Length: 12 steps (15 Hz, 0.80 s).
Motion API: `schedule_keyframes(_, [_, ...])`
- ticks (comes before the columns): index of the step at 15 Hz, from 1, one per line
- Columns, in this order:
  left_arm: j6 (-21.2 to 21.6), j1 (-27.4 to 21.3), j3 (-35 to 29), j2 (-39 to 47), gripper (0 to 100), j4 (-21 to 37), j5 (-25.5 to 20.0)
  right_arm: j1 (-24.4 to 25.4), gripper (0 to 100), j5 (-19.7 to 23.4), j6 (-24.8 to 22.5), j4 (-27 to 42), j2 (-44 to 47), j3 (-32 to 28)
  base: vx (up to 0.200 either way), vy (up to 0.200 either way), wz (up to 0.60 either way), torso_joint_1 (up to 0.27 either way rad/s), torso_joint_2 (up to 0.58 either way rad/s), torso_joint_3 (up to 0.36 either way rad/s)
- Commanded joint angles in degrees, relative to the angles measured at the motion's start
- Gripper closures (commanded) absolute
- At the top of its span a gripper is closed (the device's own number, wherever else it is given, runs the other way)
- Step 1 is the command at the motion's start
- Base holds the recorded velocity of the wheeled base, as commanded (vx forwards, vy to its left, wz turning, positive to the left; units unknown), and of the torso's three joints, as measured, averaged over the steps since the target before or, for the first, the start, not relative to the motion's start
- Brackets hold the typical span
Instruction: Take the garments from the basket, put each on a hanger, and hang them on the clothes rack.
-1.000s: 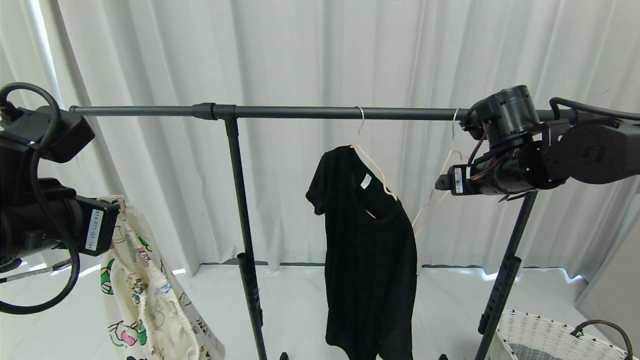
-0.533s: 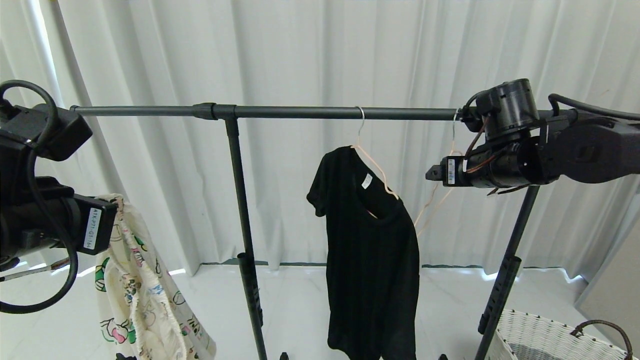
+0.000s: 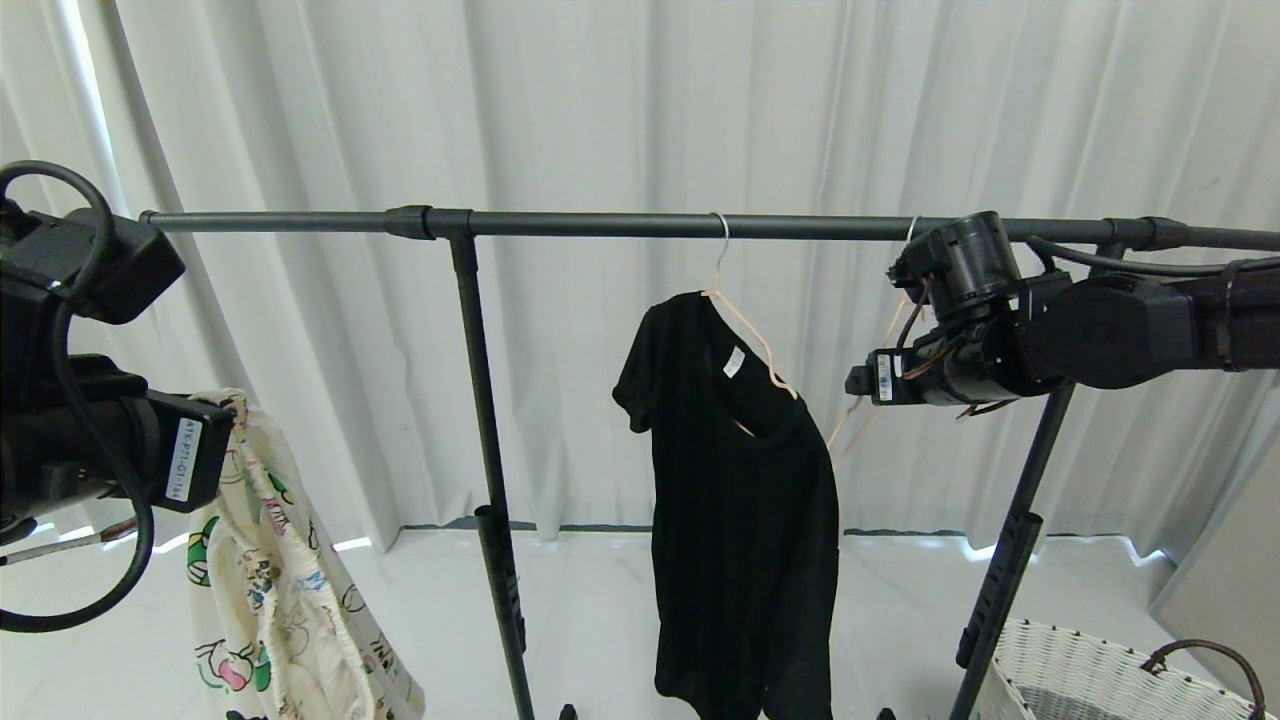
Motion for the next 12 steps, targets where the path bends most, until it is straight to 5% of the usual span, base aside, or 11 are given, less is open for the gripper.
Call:
schedule_keyframes(1, [0.0,-0.2,0.1,0.1,100,0.0,0.0,-0.2,0,-0.5,0.0,0.5,-0.1,0.1,0.000,0.000,0.00,0.000,0.00,0.000])
schedule_keyframes(12, [-0.2,-0.5,0.4,-0.2,100,0.0,0.0,-0.6,0,-0.4,2.2,1.3,-1.3,0.2,0.000,0.000,0.00,0.000,0.00,0.000])
